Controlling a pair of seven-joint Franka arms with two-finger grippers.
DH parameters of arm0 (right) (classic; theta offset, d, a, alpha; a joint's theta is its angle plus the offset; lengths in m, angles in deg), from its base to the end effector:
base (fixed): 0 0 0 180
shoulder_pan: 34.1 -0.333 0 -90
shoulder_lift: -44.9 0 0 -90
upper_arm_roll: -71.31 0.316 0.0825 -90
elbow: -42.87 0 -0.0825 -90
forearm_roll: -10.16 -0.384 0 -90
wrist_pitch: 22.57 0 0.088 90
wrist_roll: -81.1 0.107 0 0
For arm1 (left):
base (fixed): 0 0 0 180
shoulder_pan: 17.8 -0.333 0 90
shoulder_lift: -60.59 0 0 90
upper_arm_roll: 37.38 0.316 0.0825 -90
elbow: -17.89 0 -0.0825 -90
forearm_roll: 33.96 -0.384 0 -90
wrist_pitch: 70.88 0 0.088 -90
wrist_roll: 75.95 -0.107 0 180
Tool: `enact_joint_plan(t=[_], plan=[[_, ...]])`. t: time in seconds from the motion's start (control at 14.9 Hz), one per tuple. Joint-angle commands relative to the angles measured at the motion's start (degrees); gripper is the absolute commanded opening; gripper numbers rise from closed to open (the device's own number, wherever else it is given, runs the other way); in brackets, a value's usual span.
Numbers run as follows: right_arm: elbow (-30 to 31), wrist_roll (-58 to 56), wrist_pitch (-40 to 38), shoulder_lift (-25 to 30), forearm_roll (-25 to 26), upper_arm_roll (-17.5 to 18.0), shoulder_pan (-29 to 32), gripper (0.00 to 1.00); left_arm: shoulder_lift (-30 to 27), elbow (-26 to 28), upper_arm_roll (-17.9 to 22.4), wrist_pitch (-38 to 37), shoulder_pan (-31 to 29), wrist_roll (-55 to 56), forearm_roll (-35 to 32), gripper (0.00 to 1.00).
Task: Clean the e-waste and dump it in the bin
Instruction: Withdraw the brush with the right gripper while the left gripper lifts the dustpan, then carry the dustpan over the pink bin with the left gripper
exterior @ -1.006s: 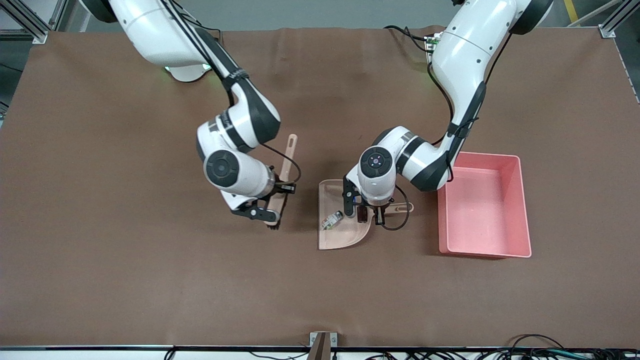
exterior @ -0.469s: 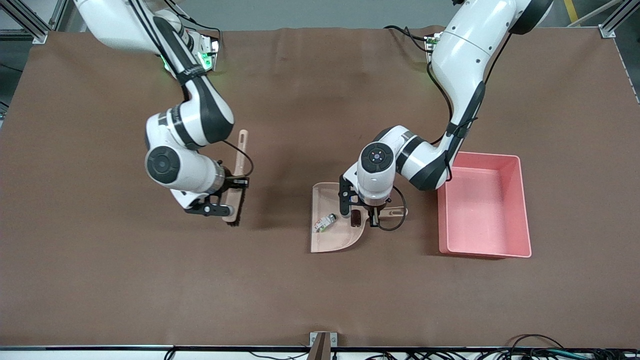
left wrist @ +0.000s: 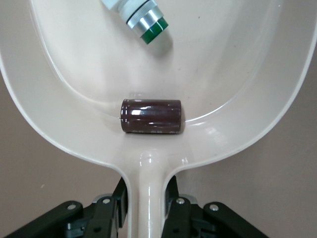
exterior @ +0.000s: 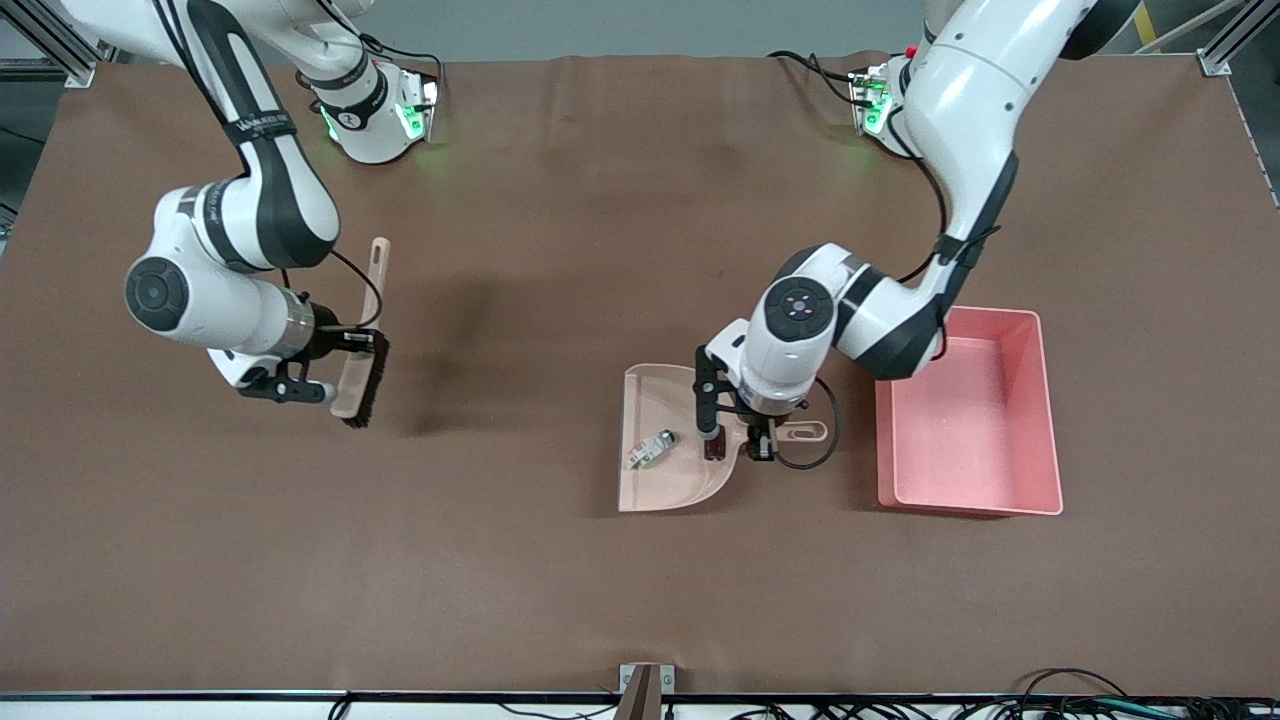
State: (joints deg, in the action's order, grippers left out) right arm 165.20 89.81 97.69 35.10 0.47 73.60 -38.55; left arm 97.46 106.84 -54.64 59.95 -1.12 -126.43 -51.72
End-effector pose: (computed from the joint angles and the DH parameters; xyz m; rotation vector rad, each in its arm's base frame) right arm 0.5351 0.0712 0.3118 -3.0015 0.2027 0.3390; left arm 0.6145 -0.3634 0.2955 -2.1302 2.1820 -0.1698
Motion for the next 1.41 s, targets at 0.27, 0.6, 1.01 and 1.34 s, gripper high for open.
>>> enact_joint_plan(t=[0.27, 0.6, 1.01, 1.34], plan=[[14.15, -3.42, 9.09, 4.71, 7.22, 1.13, 9.54, 0.00, -9.71, 2.98, -4.18, -10.93, -8.14, -1.91, -0.35, 0.03], [22.60, -8.25, 22.64, 4.53, 7.67, 1.13, 12.18, 0.00, -13.93, 3.86, -4.53, -13.14, -15.35, -8.49, 0.70, 0.03], [22.52, -15.38, 22.74, 3.83, 7.67, 1.22, 17.63, 0.00, -15.61, 4.48, -7.26, -16.30, -28.61, -21.92, 1.94, 0.02], [22.52, -15.38, 22.74, 2.34, 7.67, 1.22, 18.86, 0.01, -15.43, 4.83, -7.35, -16.66, -37.06, -33.45, 1.24, 0.02]])
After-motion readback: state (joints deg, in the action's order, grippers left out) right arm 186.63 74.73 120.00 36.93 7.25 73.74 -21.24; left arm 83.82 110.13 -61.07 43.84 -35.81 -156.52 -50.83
